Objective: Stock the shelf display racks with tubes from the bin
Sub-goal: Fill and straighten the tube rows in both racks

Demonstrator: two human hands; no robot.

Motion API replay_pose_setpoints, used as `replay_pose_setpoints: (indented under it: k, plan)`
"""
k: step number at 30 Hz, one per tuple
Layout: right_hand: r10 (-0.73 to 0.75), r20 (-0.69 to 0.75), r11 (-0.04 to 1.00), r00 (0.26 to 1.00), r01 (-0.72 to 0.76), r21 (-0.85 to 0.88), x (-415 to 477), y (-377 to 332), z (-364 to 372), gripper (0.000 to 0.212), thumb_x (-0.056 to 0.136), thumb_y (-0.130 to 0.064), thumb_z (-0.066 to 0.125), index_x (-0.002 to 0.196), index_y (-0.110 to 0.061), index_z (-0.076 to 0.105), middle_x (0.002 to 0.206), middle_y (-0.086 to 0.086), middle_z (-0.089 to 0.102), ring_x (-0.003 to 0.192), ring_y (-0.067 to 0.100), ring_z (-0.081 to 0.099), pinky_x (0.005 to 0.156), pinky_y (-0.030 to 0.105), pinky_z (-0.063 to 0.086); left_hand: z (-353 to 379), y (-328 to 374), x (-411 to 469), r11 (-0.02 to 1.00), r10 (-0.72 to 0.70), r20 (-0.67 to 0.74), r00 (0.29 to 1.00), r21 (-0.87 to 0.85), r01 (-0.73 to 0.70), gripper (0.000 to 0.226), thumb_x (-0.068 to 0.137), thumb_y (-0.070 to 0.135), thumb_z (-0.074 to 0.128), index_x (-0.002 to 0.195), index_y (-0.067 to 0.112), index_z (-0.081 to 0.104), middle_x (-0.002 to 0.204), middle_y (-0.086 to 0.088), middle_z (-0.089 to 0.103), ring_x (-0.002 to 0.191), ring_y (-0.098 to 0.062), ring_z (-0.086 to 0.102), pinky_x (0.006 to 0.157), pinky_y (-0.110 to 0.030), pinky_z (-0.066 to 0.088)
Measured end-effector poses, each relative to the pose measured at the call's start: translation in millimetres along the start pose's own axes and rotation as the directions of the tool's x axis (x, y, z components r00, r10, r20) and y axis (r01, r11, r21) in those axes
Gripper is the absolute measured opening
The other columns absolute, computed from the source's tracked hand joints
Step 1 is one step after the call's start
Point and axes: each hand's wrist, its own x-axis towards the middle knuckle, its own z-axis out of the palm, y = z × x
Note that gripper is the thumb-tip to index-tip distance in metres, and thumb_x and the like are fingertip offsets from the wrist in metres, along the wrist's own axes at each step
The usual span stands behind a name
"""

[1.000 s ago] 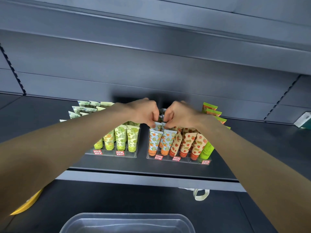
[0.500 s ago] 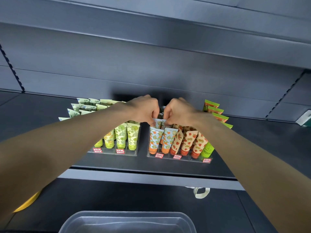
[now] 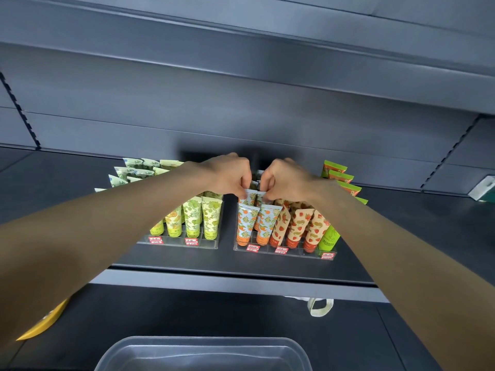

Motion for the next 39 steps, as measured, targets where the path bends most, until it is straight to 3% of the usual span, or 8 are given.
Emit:
replay_pose_setpoints:
  k: [6,13,19,23,29,35,39]
  plan:
    - [0.011,0.013,1.000,1.000,-0.012,0.013,0.3,0.3,0.2,0.011,0.077,-0.011,0.075,0.086,-0.016,0.073,0.085,-0.005,0.062,0.089,0.014,0.059,0.085,0.039,0.054,0.6,0.3,1.3,1.000,0.003,0.000,1.000,0.026,-0.003,0.013,0.081,0.025,0.068,0.076,0.014,0.072,0.077,-0.003,0.072,0.068,-0.009,0.057,0.077,-0.036,0.051]
    - [0.002,0.006,1.000,1.000,-0.002,0.020,-0.7,1.0,-3.3,0.009,0.077,-0.012,0.075,0.085,-0.015,0.073,0.082,-0.006,0.061,0.089,0.012,0.055,0.086,0.036,0.052,-5.9,1.4,-1.0,1.000,0.003,0.003,1.000,-0.001,-0.003,0.014,0.081,0.025,0.068,0.083,0.012,0.074,0.082,0.000,0.072,0.077,-0.012,0.064,0.081,-0.035,0.052]
    - [0.028,-0.042,0.997,0.999,-0.025,0.067,6.7,7.7,-20.3,0.006,0.080,-0.017,0.073,0.076,-0.020,0.071,0.070,-0.015,0.057,0.081,0.010,0.057,0.073,0.025,0.043,-25.2,-3.9,1.0,0.997,-0.018,-0.074,0.997,-0.080,0.012,0.016,0.085,0.019,0.064,0.092,0.008,0.073,0.090,-0.003,0.072,0.079,-0.010,0.061,0.078,-0.022,0.047]
    - [0.064,-0.062,0.997,0.996,-0.062,0.037,17.3,13.8,-21.7,0.012,0.078,-0.015,0.074,0.072,-0.025,0.070,0.080,-0.007,0.064,0.086,0.016,0.063,0.079,0.030,0.051,-25.6,-10.5,9.0,0.998,-0.028,-0.071,0.997,-0.061,0.024,0.013,0.083,0.017,0.066,0.092,0.009,0.073,0.088,-0.003,0.072,0.074,-0.008,0.058,0.075,-0.020,0.045]
    - [0.032,-0.063,0.999,0.997,-0.035,-0.038,26.6,17.2,-10.8,0.016,0.074,-0.019,0.079,0.089,-0.019,0.074,0.092,-0.004,0.066,0.089,0.012,0.056,0.084,0.027,0.045,-12.6,-9.6,24.2,0.999,0.007,-0.041,0.999,-0.049,-0.009,0.014,0.080,0.018,0.071,0.092,0.012,0.073,0.079,0.004,0.065,0.074,-0.008,0.058,0.063,-0.009,0.038]
    - [0.027,-0.061,0.999,0.998,-0.029,-0.037,32.4,19.0,-4.3,0.010,0.076,-0.017,0.077,0.073,-0.024,0.072,0.088,-0.004,0.066,0.095,0.016,0.060,0.085,0.031,0.048,-6.1,-11.9,30.5,0.999,0.047,-0.065,0.997,0.005,-0.047,0.007,0.079,0.014,0.070,0.083,0.010,0.074,0.081,-0.002,0.072,0.074,-0.012,0.063,0.075,-0.026,0.049]
    - [0.036,-0.059,0.998,0.998,-0.039,-0.042,32.7,20.1,-3.3,0.008,0.076,-0.015,0.076,0.075,-0.022,0.073,0.089,-0.005,0.064,0.094,0.015,0.060,0.084,0.032,0.049,-5.6,-12.8,29.9,0.999,0.043,-0.084,0.996,0.020,-0.041,0.006,0.078,0.015,0.070,0.080,0.011,0.074,0.075,0.001,0.070,0.067,-0.008,0.057,0.071,-0.024,0.046]
